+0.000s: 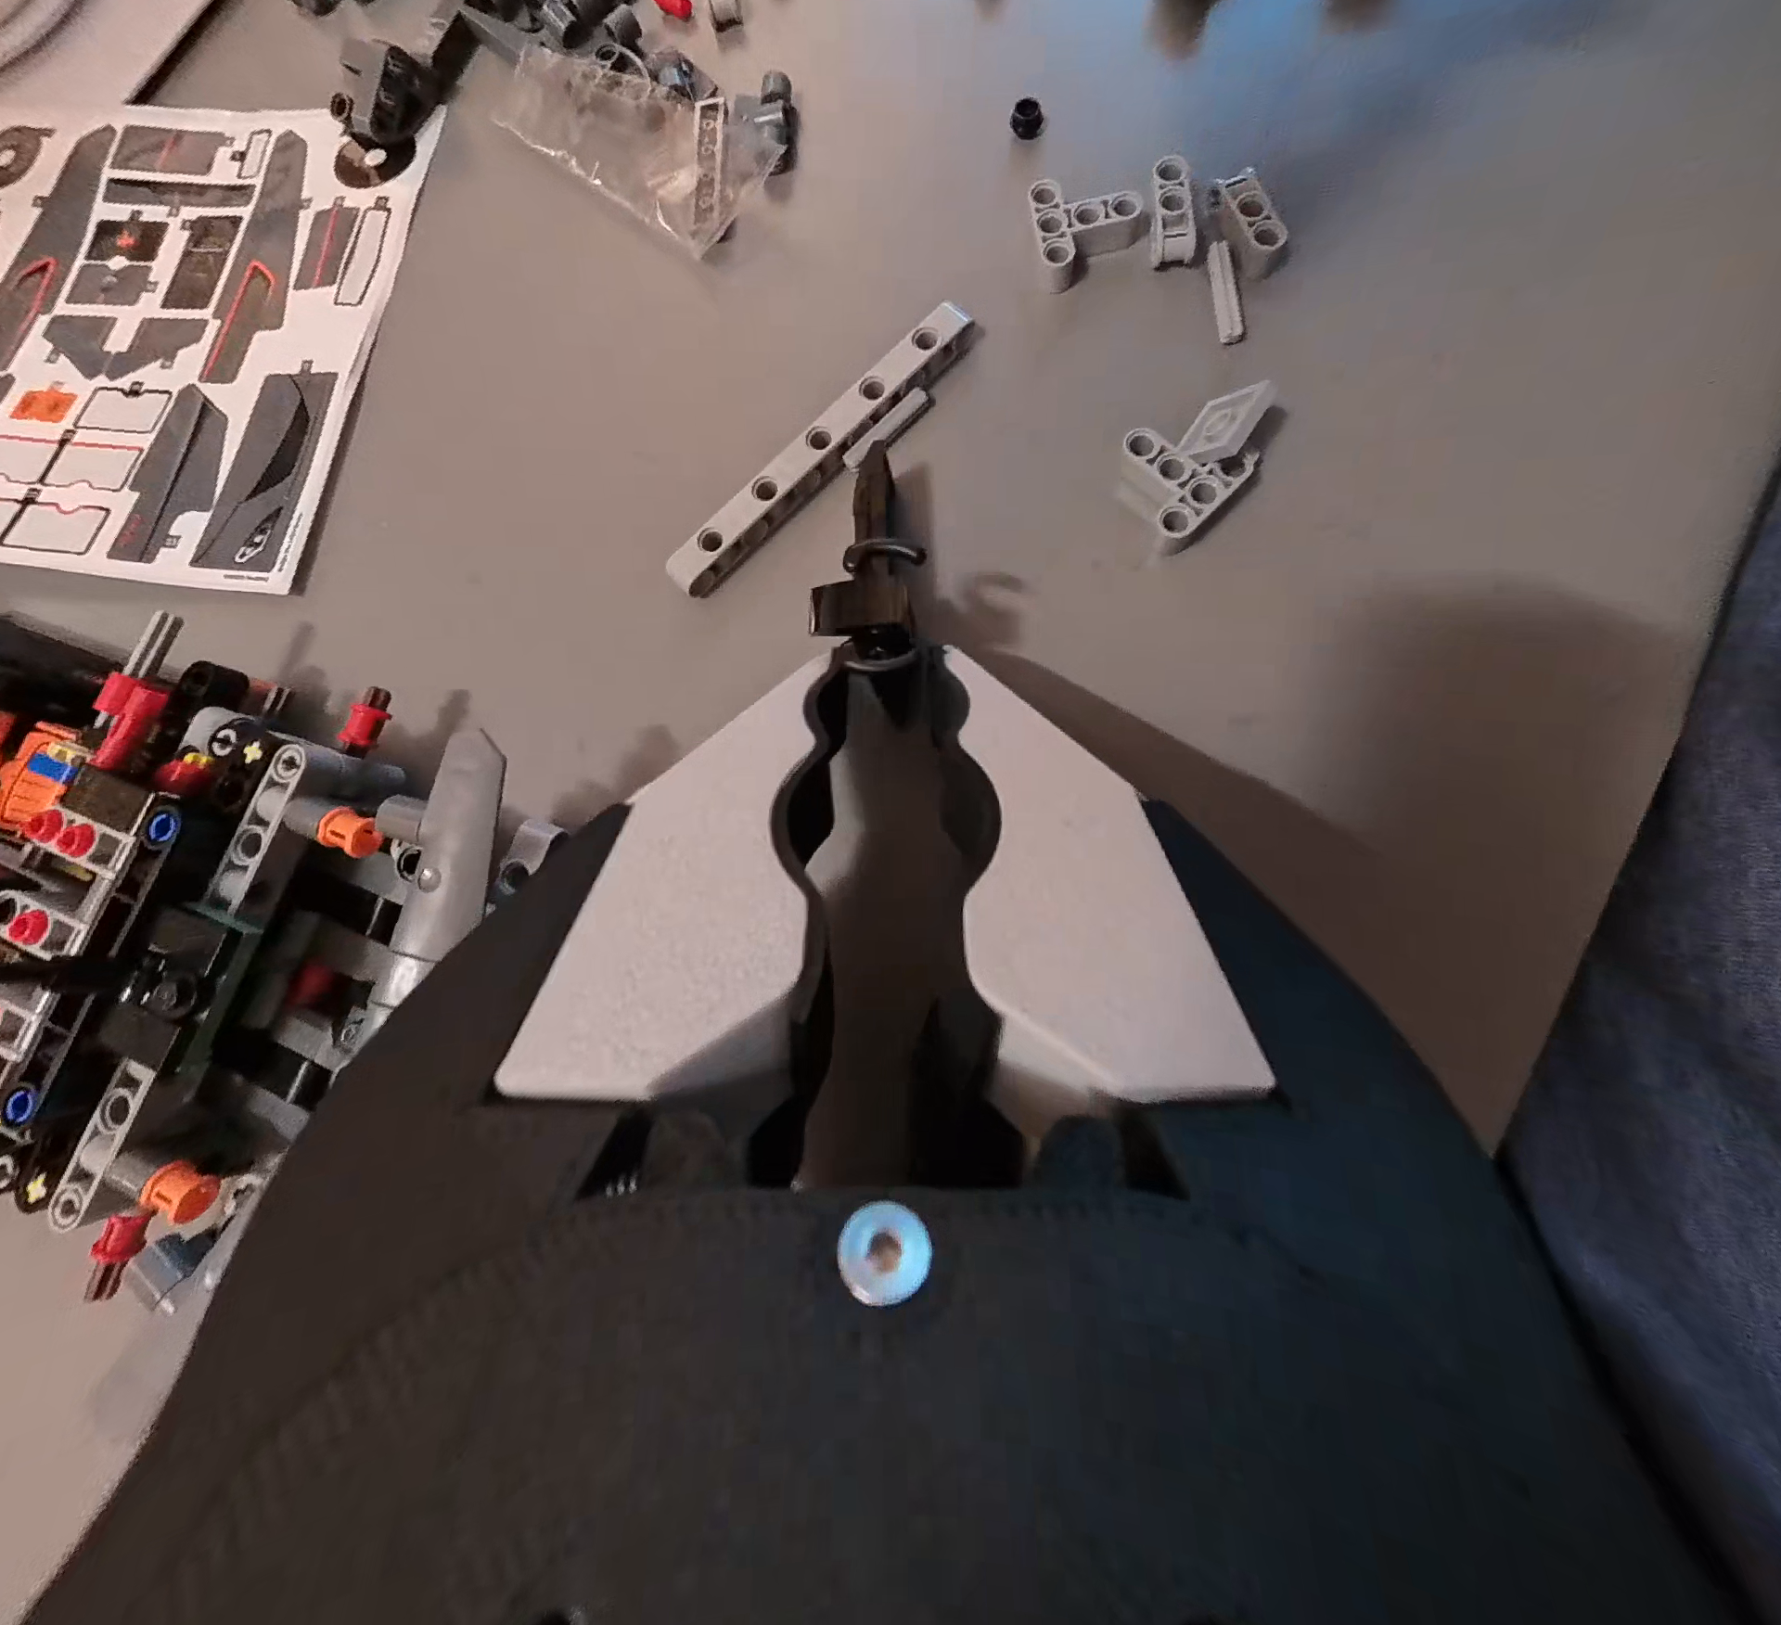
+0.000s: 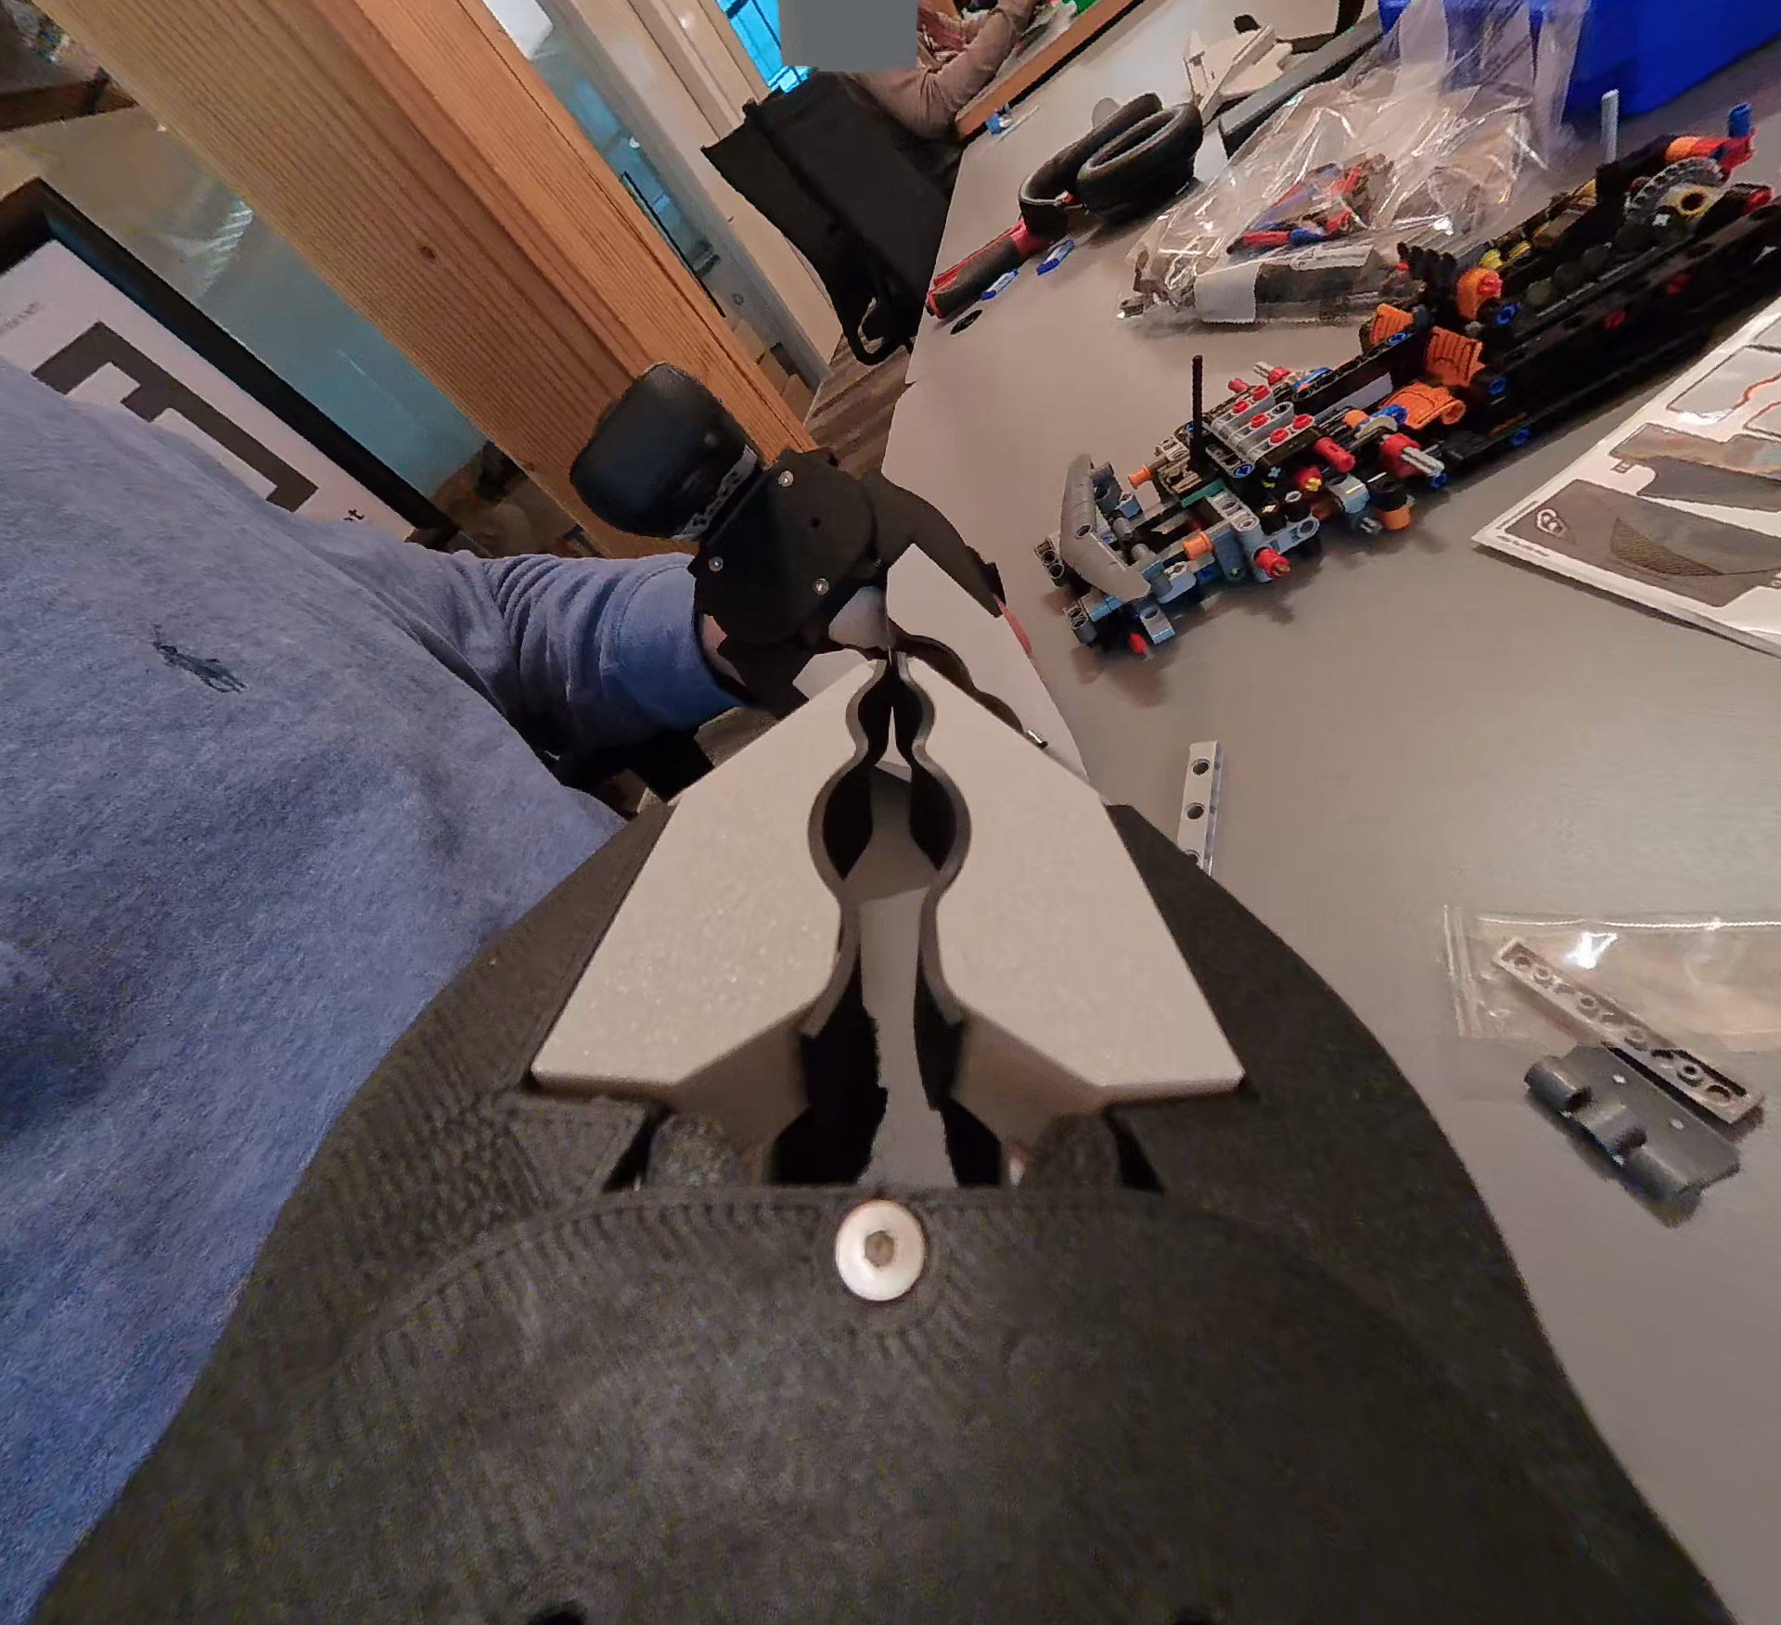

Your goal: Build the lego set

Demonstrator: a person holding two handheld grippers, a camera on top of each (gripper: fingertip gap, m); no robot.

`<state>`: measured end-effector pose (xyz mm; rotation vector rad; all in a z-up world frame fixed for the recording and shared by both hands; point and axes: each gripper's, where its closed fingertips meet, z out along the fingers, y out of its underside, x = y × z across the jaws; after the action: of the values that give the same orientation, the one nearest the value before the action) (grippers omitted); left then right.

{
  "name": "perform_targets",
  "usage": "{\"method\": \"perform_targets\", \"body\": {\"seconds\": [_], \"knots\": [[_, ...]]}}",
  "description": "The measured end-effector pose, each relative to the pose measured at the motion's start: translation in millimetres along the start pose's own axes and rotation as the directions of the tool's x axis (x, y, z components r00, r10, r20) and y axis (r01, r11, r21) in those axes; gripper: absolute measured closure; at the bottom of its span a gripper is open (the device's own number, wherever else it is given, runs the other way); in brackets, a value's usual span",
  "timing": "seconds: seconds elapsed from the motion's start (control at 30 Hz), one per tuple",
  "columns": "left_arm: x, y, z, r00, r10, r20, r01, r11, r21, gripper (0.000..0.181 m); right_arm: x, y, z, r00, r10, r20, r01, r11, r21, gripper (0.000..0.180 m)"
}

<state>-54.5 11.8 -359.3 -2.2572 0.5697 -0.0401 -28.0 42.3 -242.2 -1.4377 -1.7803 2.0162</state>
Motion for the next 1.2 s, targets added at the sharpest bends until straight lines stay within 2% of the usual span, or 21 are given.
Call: {"method": "perform_targets", "body": {"seconds": [0.2,0.27,0.37,0.5,0.57,0.63,1.0,1.2], "knots": [[-5,1,-7,0.999,-0.031,0.022,0.030,0.999,0.020,0.152,0,0,2,1.000,0.006,0.005,-0.006,1.000,-0.002,0.180],[-11,1,-18,0.998,-0.037,0.052,0.035,0.999,0.031,0.143,0,-1,2,1.000,0.016,0.007,-0.016,1.000,0.001,0.180],[-22,-19,-45,0.993,-0.063,0.095,0.051,0.990,0.129,0.146,-2,-4,2,1.000,0.014,0.014,-0.014,1.000,0.005,0.180],[-24,-64,-71,0.987,-0.162,-0.001,0.155,0.940,0.302,0.159,-10,-10,7,0.999,-0.034,0.028,0.034,0.999,-0.008,0.180],[-19,-82,-76,0.980,-0.183,-0.083,0.201,0.912,0.359,0.169,-13,-10,11,0.998,-0.046,0.032,0.047,0.999,-0.020,0.180],[-15,-95,-78,0.972,-0.186,-0.142,0.229,0.885,0.404,0.172,-16,-10,14,0.998,-0.051,0.037,0.052,0.998,-0.026,0.180],[-7,-112,-87,0.920,-0.210,-0.331,0.355,0.806,0.474,0.170,-19,-5,24,0.997,-0.075,0.036,0.078,0.994,-0.076,0.180],[-7,-110,-86,0.912,-0.210,-0.352,0.365,0.808,0.462,0.168,-18,-6,24,0.996,-0.073,0.041,0.076,0.994,-0.073,0.180]]}}
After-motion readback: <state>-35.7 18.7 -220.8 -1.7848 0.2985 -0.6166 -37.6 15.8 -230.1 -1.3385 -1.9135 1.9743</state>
